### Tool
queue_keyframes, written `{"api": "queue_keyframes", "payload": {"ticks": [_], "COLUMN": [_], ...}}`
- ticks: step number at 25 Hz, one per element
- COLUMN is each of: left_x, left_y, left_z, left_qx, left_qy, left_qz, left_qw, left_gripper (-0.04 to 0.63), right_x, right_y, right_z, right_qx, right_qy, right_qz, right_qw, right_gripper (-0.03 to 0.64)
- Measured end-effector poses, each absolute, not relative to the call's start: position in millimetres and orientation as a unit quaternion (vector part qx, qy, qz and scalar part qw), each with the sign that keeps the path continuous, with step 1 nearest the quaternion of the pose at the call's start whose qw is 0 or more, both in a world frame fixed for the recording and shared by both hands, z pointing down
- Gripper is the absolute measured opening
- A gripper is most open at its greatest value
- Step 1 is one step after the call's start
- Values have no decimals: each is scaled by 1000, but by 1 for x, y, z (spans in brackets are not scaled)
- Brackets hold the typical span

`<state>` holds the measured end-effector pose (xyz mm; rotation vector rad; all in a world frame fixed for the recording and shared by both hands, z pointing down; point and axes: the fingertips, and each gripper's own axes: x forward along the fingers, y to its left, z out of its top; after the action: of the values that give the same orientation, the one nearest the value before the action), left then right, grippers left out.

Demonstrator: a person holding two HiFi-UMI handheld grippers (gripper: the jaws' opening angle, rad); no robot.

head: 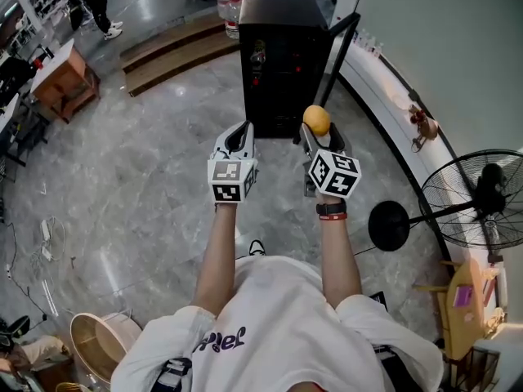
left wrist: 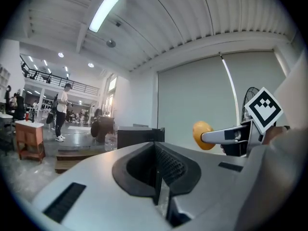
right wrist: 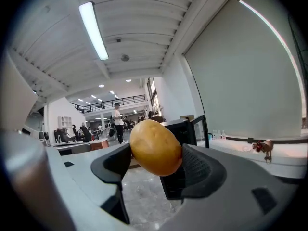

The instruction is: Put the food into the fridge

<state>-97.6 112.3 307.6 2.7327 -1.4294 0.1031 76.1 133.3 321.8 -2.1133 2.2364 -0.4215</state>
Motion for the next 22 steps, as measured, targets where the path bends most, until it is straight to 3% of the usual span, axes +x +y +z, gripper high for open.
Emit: {"api": "queue_keyframes", "payload": {"ticks": [22], "left_x": [-116], "left_y": [4], "left_z": [322], "left_qx": [897], "left_qy": [-438], "left_qz": [34], "left_qw": [40], "left_gripper": [17], "right_x": [39], "right_y": [2], "right_z": [337], "right_qx": [-661], "right_qy": [732], "right_qz": [-163], "right_qw": [22], "right_gripper": [348]}}
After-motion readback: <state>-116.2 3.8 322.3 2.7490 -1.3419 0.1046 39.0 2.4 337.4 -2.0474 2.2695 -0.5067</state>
